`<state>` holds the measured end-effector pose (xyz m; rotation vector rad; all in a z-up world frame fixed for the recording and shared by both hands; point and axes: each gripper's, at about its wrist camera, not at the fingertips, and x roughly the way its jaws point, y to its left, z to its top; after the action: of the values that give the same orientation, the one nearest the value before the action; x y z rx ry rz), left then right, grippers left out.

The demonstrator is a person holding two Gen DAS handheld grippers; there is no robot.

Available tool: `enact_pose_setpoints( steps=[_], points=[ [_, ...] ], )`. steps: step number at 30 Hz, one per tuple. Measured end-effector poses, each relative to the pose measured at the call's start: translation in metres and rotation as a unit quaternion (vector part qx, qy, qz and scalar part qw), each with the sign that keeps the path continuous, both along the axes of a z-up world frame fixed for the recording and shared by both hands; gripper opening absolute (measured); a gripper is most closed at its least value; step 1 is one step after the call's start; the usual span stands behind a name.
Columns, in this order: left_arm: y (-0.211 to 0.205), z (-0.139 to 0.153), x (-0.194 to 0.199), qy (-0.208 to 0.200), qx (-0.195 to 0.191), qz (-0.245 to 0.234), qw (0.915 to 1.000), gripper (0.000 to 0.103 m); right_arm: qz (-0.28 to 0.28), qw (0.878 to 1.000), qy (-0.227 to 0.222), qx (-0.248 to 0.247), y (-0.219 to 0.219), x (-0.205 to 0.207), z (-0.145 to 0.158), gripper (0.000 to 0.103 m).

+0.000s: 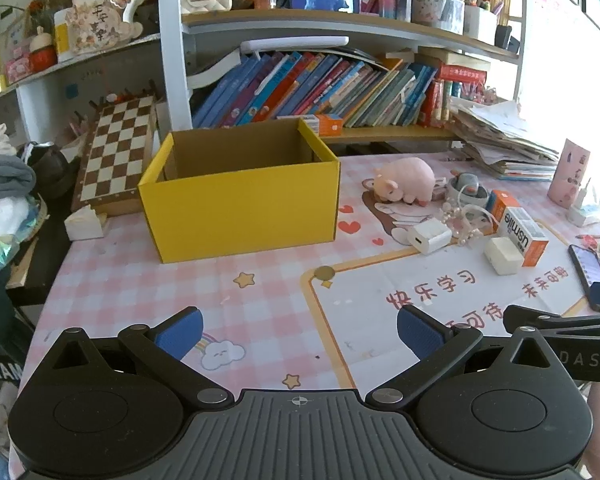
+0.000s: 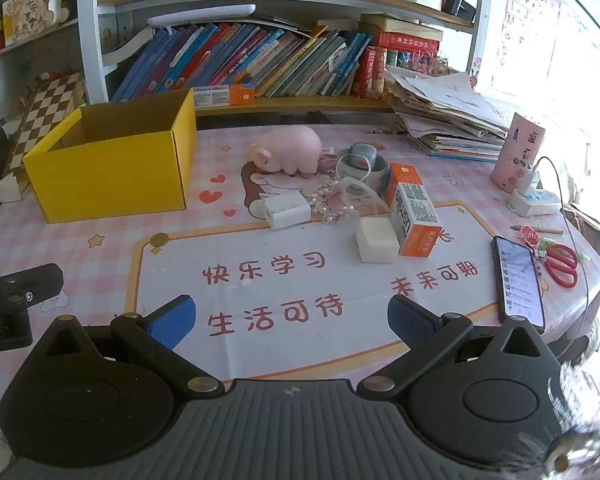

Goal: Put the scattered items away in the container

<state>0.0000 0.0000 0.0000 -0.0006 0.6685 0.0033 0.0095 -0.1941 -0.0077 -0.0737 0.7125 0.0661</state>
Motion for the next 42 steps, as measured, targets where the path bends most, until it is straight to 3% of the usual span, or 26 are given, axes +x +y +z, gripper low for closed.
enact_pose_setpoints(
  steps=[42],
  points=[
    [-0.0077,0.0017,-0.0038,0.002,0.004,0.003,1.0,0.103,-0.001,1.0,0.0,0.003,-0.0037,-0.0042,0.0025,0.103]
  ],
)
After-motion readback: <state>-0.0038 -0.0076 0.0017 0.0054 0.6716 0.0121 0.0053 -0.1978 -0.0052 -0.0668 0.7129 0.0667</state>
